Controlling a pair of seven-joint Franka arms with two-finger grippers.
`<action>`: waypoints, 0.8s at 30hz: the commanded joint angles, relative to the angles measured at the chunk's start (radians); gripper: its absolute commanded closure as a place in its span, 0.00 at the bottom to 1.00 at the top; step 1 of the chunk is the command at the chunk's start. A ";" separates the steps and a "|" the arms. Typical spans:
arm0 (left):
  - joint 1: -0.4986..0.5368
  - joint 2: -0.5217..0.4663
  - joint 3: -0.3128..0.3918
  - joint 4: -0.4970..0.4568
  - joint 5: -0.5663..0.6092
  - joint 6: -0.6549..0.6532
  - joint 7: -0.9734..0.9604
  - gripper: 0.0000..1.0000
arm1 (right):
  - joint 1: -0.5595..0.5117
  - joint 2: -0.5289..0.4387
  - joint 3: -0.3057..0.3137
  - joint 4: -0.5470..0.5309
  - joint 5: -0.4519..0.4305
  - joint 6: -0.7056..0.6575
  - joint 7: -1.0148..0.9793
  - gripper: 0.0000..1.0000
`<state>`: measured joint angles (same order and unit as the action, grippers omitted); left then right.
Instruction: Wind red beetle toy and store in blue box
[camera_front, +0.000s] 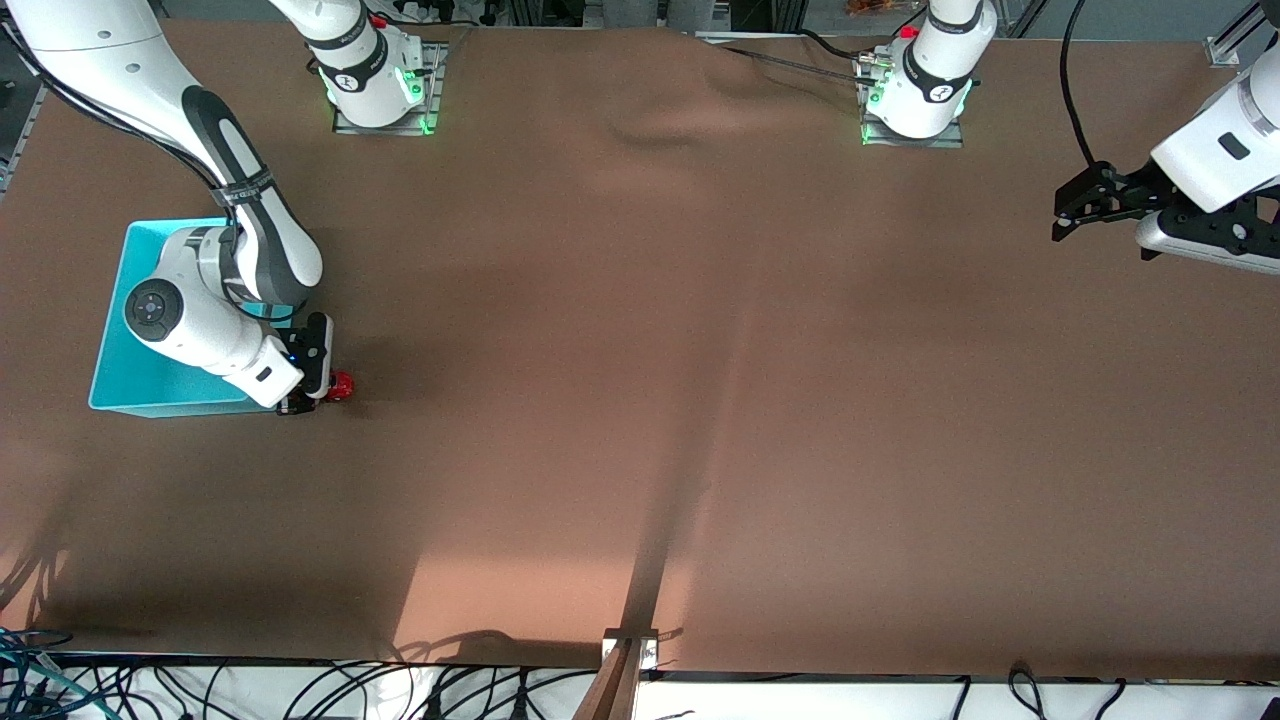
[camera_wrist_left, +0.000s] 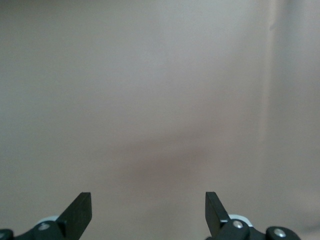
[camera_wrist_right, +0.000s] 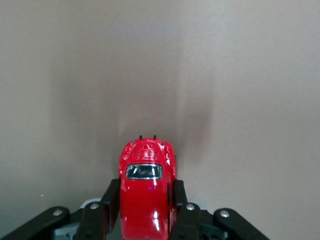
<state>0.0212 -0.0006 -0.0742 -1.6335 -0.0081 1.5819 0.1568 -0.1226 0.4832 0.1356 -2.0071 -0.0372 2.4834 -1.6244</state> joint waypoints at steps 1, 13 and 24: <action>0.010 0.033 -0.001 0.060 -0.021 -0.028 -0.011 0.00 | 0.000 -0.038 0.021 0.088 -0.010 -0.145 0.037 0.81; 0.019 0.031 0.004 0.075 -0.009 -0.028 -0.011 0.00 | -0.003 -0.063 0.028 0.375 -0.006 -0.576 0.087 0.81; 0.016 0.030 -0.007 0.083 0.002 -0.028 -0.014 0.00 | -0.009 -0.233 -0.013 0.378 -0.003 -0.842 0.086 0.81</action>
<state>0.0324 0.0200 -0.0673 -1.5843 -0.0080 1.5797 0.1548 -0.1273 0.3342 0.1445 -1.6108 -0.0371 1.7342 -1.5468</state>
